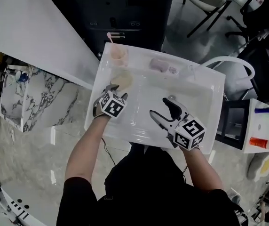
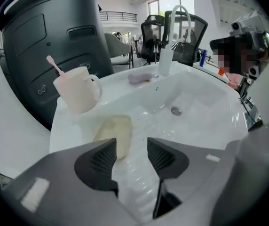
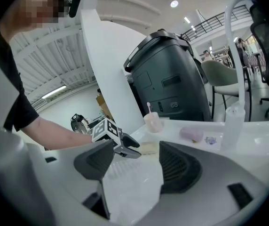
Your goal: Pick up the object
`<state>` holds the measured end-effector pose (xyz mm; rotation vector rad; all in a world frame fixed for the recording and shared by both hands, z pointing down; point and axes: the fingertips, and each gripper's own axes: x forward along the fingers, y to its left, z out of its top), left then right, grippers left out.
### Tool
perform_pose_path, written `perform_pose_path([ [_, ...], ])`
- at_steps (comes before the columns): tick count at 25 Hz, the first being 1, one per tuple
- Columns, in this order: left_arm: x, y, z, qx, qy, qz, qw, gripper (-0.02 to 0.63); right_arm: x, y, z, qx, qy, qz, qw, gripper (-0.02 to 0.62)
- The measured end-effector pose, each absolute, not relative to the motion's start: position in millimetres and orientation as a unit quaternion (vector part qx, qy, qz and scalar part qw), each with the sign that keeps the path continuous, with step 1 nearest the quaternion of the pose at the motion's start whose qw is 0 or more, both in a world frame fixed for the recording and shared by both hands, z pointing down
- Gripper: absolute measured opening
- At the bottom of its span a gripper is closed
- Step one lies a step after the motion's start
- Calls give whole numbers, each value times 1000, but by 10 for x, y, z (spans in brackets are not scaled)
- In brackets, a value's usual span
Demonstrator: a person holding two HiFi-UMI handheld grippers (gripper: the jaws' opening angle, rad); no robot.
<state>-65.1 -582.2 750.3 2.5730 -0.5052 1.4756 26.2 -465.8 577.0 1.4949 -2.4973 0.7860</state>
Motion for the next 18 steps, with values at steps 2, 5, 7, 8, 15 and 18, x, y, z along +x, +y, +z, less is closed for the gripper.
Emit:
perform_pose_path([
  [2, -644, -5861, 7636, 844, -160, 508, 60, 212, 302, -4617, 5792, 500, -823, 263, 65, 273],
  [5, -664, -5913, 7850, 828, -150, 538, 52, 211, 354, -4551, 5828, 507, -816, 269, 66, 273],
  [7, -666, -5930, 7938, 821, -146, 549, 54, 210, 398, -4503, 5849, 511, -812, 273, 68, 273],
  [8, -656, -5937, 7950, 820, -145, 550, 59, 207, 422, -4480, 5855, 514, -810, 274, 69, 273],
  [15, -631, -5984, 7987, 809, -137, 569, 52, 74, 496, -4405, 5794, 532, -799, 271, 73, 273],
  [18, -635, -5962, 7969, 808, -130, 573, 47, 57, 470, -4394, 5715, 536, -798, 265, 76, 273],
])
